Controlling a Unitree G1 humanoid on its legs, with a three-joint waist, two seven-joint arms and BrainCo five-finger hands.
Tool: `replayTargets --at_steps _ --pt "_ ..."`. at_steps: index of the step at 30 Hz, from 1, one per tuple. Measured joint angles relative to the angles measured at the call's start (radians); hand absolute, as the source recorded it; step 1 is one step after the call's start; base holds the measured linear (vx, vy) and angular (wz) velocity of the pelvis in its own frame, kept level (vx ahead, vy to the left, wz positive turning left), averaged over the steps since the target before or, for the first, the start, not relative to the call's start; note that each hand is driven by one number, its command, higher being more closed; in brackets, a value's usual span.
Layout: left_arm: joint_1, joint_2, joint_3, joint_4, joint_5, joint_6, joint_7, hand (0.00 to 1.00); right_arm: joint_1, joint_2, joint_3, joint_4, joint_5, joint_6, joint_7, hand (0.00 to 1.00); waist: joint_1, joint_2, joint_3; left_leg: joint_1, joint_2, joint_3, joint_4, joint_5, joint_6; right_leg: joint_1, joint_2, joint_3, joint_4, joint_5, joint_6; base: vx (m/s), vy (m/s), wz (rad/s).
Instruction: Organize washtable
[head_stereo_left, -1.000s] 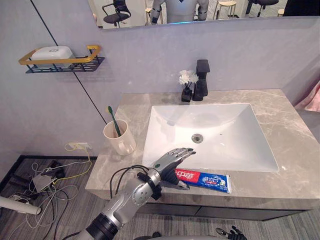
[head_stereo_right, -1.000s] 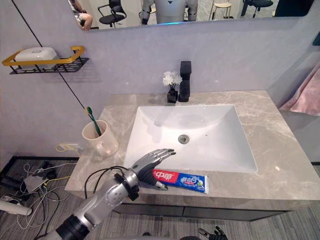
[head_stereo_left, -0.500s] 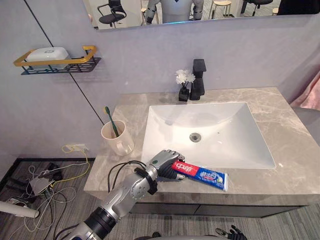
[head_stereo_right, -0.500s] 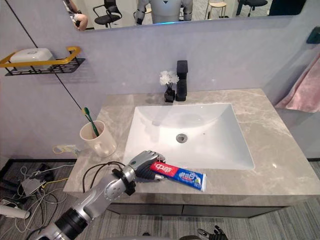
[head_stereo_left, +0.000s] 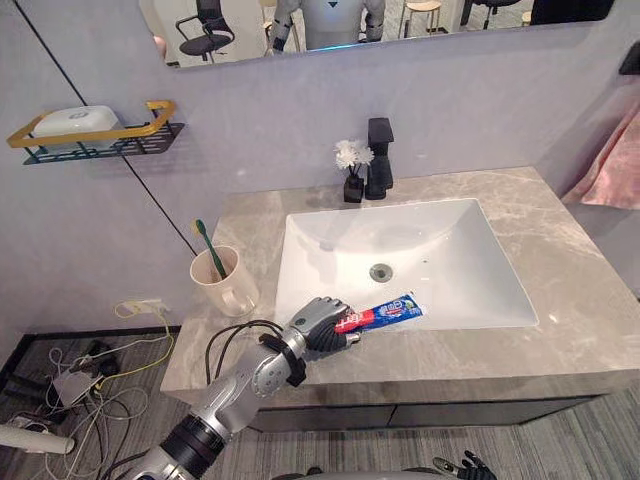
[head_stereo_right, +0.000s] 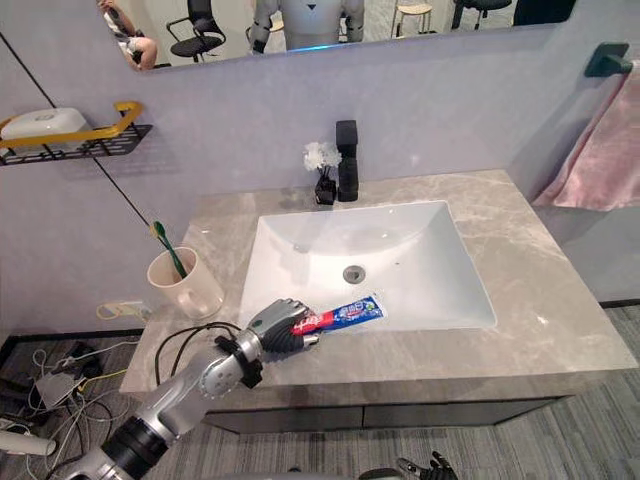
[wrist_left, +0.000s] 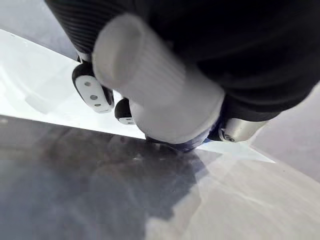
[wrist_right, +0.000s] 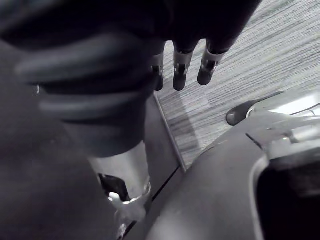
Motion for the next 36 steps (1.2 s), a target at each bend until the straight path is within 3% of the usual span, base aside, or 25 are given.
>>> replayTargets --at_steps 10,14,20,24,30,36 --pt "0.092 -0.064 0.079 -0.075 -0.05 0.018 0.042 1.0 0.076 0.006 -0.149 -0.138 0.025 0.0 -0.026 0.0 0.001 -0.011 -0.001 -0.004 0.013 0.063 -0.017 -0.011 -0.004 -0.035 0.01 0.065 -0.009 0.012 0.001 0.0 -0.016 -0.19" --pt "0.107 -0.109 0.101 -0.149 -0.085 0.02 0.055 1.0 0.129 0.018 -0.203 -0.349 -0.011 -0.001 -0.046 0.0 0.002 -0.016 -0.013 -0.022 0.016 0.099 -0.016 -0.018 0.0 -0.074 0.011 0.103 0.001 0.016 0.005 -0.01 -0.007 -0.25" --pt "0.132 -0.168 0.136 -0.26 -0.116 0.017 0.061 1.0 0.218 0.053 -0.28 -0.746 -0.079 0.007 -0.042 0.0 0.0 -0.051 -0.034 -0.037 0.019 0.139 0.026 -0.05 0.006 -0.092 0.016 0.143 0.004 0.02 0.011 -0.01 -0.01 -0.22" --pt "0.171 -0.179 0.179 -0.308 -0.135 0.016 0.059 1.0 0.26 0.054 -0.41 -1.03 -0.127 0.023 -0.029 0.0 -0.001 -0.072 -0.049 -0.046 0.021 0.148 0.03 -0.054 0.006 -0.106 0.018 0.151 0.01 0.02 0.011 -0.01 -0.017 -0.06" --pt "0.231 -0.184 0.247 -0.355 -0.148 0.016 0.031 1.0 0.282 0.013 -0.504 -1.395 -0.176 0.031 0.02 0.0 -0.006 -0.072 -0.053 -0.063 0.03 0.166 0.057 -0.066 0.002 -0.126 0.027 0.173 0.018 0.023 0.016 -0.02 -0.023 -0.12" --pt "0.244 -0.189 0.242 -0.386 -0.159 -0.003 -0.007 1.0 0.266 -0.073 -0.481 -1.553 -0.174 -0.039 0.089 0.0 -0.002 -0.068 -0.079 -0.084 0.028 0.166 0.069 -0.072 0.004 -0.143 0.025 0.175 0.018 0.03 0.027 0.0 0.0 0.0"
